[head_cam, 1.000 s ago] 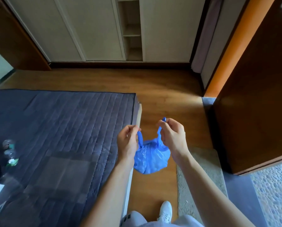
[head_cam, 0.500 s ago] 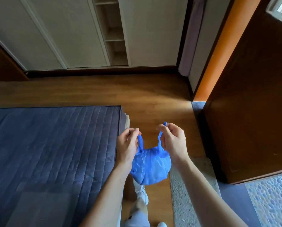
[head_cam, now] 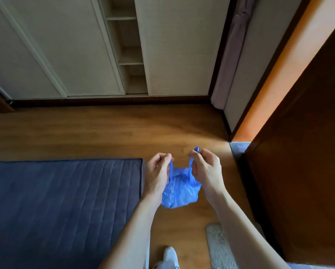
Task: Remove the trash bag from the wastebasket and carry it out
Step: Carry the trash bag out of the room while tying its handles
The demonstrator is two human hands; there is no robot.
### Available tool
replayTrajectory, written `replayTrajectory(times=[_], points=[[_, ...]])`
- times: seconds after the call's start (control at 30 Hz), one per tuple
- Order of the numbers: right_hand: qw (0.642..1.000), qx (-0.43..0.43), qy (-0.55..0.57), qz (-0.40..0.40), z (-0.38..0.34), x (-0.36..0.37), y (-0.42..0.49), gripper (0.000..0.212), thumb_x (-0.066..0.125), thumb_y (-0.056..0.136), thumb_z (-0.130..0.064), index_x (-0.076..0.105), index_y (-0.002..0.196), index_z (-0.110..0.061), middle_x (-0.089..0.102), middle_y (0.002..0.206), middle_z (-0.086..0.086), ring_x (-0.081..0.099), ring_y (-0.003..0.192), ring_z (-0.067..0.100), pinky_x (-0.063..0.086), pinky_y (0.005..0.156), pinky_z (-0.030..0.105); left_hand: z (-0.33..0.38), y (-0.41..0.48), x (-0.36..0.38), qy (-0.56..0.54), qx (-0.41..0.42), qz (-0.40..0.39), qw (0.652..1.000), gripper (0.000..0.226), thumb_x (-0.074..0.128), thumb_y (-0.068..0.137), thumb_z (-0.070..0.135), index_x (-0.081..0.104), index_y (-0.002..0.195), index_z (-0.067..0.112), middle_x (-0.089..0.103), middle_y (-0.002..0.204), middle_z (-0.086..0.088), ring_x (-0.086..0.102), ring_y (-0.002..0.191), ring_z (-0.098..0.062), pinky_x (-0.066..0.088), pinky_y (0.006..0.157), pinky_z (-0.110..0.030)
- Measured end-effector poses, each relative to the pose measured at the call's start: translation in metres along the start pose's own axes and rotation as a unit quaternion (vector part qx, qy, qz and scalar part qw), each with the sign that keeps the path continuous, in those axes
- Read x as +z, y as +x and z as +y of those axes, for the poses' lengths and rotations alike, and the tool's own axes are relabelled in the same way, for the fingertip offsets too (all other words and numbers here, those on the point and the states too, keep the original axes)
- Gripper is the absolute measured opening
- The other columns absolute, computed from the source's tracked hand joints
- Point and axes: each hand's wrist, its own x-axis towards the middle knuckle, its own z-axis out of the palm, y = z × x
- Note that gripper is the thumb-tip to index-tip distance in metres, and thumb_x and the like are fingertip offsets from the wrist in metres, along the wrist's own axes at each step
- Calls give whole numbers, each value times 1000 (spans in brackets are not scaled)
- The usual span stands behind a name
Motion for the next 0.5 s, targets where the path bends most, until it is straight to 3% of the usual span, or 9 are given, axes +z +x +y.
replayTrajectory(times=[0.17, 0.33, 0.5], points=[[1000, 1, 6, 20, -7, 29, 46, 27, 61, 92, -19, 51, 68, -12, 39, 54, 3, 32, 49, 17, 29, 43, 23, 14, 61, 1, -14, 3, -15, 1000, 29, 60, 95, 18, 72, 69, 18, 32, 51, 6, 27, 43, -7, 24, 42, -18], [1000, 18, 4, 24, -11, 44, 96, 31, 61, 91, -15, 50, 61, -14, 42, 48, -4, 33, 45, 14, 30, 42, 22, 19, 116, 6, 2, 33, -8, 999, 25, 60, 95, 16, 74, 76, 12, 36, 46, 12, 31, 44, -4, 27, 43, -17], [1000, 18, -7, 7, -6, 63, 160, 27, 60, 90, -13, 53, 79, 10, 39, 49, -3, 31, 46, 13, 27, 43, 26, 12, 174, 13, 13, 23, -2, 1000, 24, 58, 97, 21, 72, 78, 19, 43, 45, 15, 36, 46, -3, 28, 48, -23]])
